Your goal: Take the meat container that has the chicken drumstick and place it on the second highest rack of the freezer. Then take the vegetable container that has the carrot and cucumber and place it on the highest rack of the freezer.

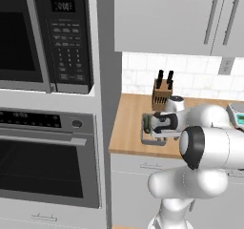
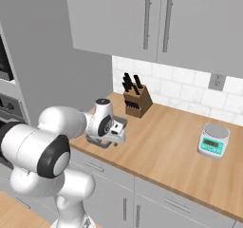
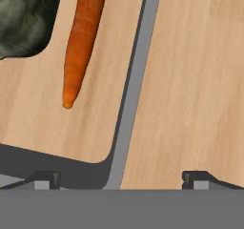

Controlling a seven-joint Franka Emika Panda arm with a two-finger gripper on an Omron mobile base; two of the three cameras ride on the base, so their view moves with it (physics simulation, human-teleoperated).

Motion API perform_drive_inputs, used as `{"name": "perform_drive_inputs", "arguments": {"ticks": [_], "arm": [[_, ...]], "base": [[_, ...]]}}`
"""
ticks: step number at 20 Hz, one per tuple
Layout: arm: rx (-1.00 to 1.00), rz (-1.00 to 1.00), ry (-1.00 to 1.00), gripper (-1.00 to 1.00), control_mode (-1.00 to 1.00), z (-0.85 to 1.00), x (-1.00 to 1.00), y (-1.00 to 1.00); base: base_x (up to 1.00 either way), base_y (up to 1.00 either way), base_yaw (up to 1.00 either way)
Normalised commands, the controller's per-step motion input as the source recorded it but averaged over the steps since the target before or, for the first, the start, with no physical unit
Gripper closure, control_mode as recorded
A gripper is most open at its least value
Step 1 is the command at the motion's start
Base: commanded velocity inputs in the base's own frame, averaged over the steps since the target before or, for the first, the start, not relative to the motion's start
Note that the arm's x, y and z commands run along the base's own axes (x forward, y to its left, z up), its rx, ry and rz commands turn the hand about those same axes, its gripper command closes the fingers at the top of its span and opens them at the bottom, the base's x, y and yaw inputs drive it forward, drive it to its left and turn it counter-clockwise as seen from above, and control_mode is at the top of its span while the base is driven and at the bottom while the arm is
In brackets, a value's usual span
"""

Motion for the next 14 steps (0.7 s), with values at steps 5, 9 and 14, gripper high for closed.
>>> {"name": "perform_drive_inputs", "arguments": {"ticks": [5, 9, 14], "arm": [[0.0, 0.0, 0.0, -1.0, -1.0, -0.34, 0.0, 0.0], [0.0, 0.0, 0.0, -1.0, -1.0, -0.13, 0.0, -0.02], [0.03, 0.0, -0.04, -1.0, -1.0, 0.0, 0.07, -0.14]], "base": [[0.0, 0.0, 0.0], [0.0, 0.0, 0.0], [0.0, 0.0, 0.0]]}}
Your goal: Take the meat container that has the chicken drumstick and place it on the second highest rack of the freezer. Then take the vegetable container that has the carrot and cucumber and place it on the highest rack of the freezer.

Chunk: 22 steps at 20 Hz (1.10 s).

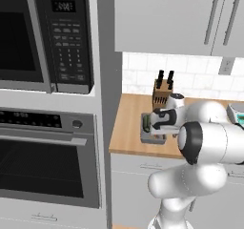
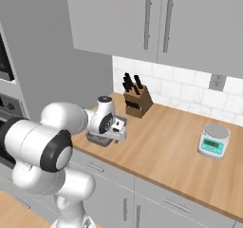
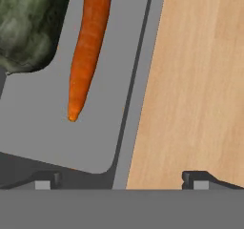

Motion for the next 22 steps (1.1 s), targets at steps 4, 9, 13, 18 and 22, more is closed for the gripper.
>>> {"name": "perform_drive_inputs", "arguments": {"ticks": [4, 9, 13, 18, 22], "arm": [[0.03, 0.0, -0.1, -1.0, -1.0, -0.15, 0.17, -0.01], [0.0, 0.0, -0.03, -1.0, -1.0, -0.53, 0.23, 0.0], [0.0, 0.0, 0.0, -1.0, -1.0, -0.54, 0.13, 0.0], [0.0, 0.0, 0.0, -1.0, -1.0, -0.04, 0.04, -0.08], [0.0, 0.0, 0.0, 1.0, -1.0, -0.01, 0.0, 0.0]], "base": [[0.0, 0.0, 0.0], [0.0, 0.0, 0.0], [0.0, 0.0, 0.0], [0.0, 0.0, 0.0], [0.0, 0.0, 0.0]]}}
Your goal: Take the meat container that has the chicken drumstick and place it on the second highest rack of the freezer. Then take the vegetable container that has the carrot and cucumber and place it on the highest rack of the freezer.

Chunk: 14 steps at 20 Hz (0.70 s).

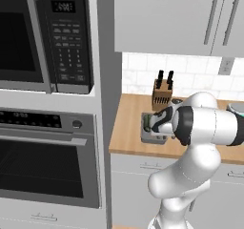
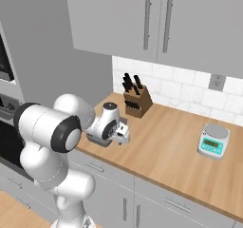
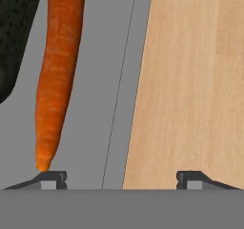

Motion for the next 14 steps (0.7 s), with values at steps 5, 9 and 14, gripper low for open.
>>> {"name": "perform_drive_inputs", "arguments": {"ticks": [5, 9, 14], "arm": [[0.0, 0.0, 0.0, 1.0, -1.0, 0.0, 0.0, 0.0], [0.0, 0.0, 0.0, 1.0, -1.0, 0.0, 0.0, 0.0], [0.0, 0.0, 0.0, 1.0, -1.0, 0.0, 0.0, 0.0]], "base": [[0.0, 0.0, 0.0], [0.0, 0.0, 0.0], [0.0, 0.0, 0.0]]}}
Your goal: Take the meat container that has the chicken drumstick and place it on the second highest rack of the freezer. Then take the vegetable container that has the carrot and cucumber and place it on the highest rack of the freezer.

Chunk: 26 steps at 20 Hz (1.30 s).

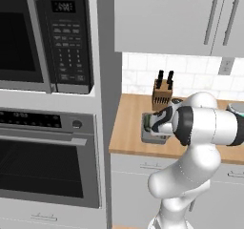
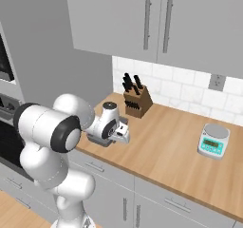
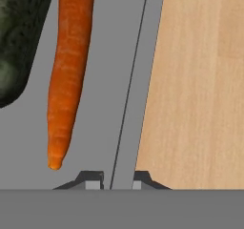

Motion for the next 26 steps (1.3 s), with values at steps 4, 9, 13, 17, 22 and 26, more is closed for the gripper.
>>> {"name": "perform_drive_inputs", "arguments": {"ticks": [4, 9, 13, 17, 22, 26], "arm": [[0.0, 0.0, 0.0, 1.0, -1.0, 0.12, -0.04, 0.0], [0.0, 0.0, 0.0, 1.0, -1.0, 0.62, -0.14, 0.0], [0.0, 0.0, 0.0, 1.0, -1.0, 0.73, -0.01, 0.0], [0.0, 0.0, 0.02, 1.0, -1.0, 0.78, -0.08, -0.01], [0.0, 0.01, 0.02, 1.0, -1.0, 0.75, -0.28, -0.17], [0.02, 0.1, -0.02, 1.0, -1.0, 0.28, -0.61, -0.41]], "base": [[0.0, 0.0, 0.0], [0.0, 0.0, 0.0], [0.0, 0.0, 0.0], [0.0, 0.0, 0.0], [0.0, 0.0, 0.0], [0.0, 0.0, 0.0]]}}
